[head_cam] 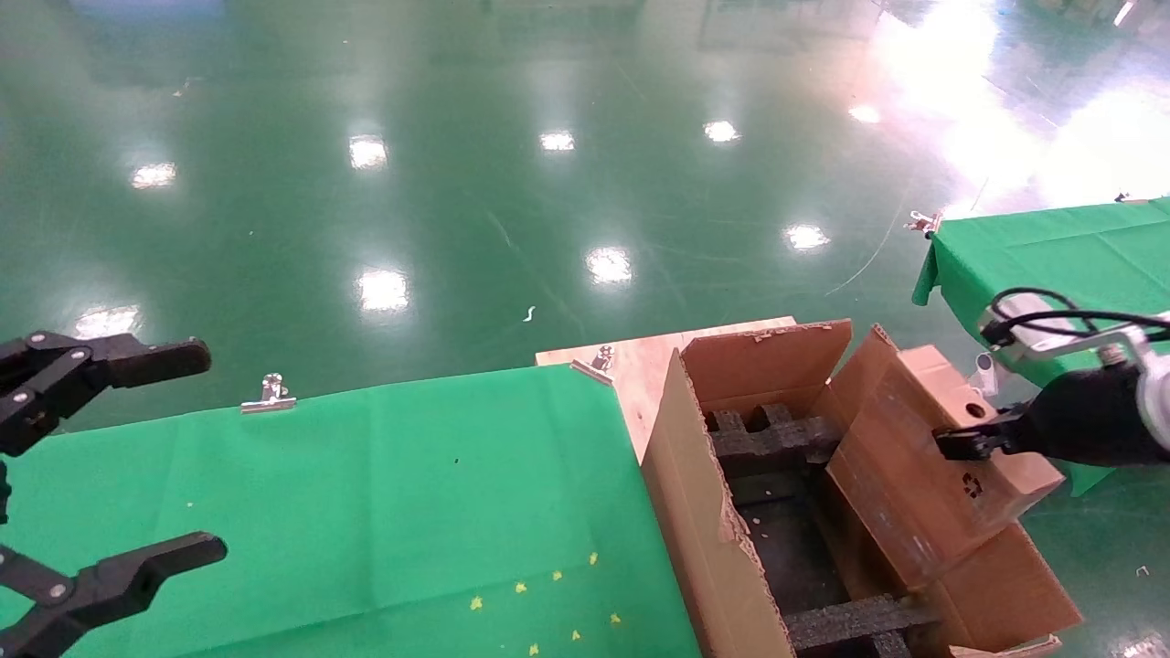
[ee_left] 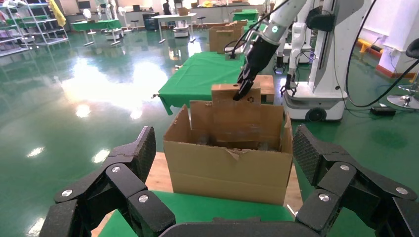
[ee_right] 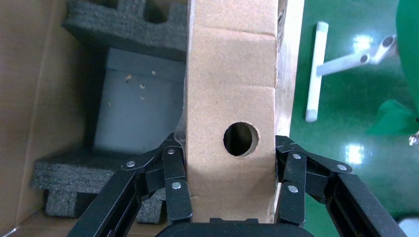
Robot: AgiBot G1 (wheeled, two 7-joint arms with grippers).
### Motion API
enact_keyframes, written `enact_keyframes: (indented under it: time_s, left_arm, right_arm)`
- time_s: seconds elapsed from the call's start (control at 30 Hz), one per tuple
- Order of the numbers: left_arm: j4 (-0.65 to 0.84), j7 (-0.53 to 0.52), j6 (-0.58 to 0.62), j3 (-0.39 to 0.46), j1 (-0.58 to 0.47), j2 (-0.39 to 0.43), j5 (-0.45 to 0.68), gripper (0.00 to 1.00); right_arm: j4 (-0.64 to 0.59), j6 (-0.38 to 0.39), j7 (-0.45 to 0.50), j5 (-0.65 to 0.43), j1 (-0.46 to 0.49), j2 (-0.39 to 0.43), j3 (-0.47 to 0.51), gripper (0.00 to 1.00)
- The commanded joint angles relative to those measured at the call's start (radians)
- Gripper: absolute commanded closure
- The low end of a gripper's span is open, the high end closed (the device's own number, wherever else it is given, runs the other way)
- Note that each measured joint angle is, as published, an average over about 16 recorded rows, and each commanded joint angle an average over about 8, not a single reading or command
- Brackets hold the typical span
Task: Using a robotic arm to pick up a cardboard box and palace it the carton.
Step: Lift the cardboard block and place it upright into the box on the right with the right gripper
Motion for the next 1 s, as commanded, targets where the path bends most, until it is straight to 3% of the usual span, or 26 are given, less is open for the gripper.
enact_keyframes:
  time_s: [0.03, 0.57, 1.0]
  left_arm:
    - [0.0, 0.0, 0.0, 0.0, 0.0, 0.0, 0.0, 0.0]
    - [0.0, 0.0, 0.0, 0.0, 0.0, 0.0, 0.0, 0.0]
    - [0.0, 0.0, 0.0, 0.0, 0.0, 0.0, 0.0, 0.0]
  right_arm:
    - [0.0, 0.012, 0.032, -0.019, -0.013, -0.011, -0.009, 1.0]
    - [-0.005, 0.047, 0.244, -0.092, -0.075, -0.077, -0.047, 1.0]
    - [-0.001, 0.14, 0.439, -0.285, -0.117, -0.109, -0.067, 1.0]
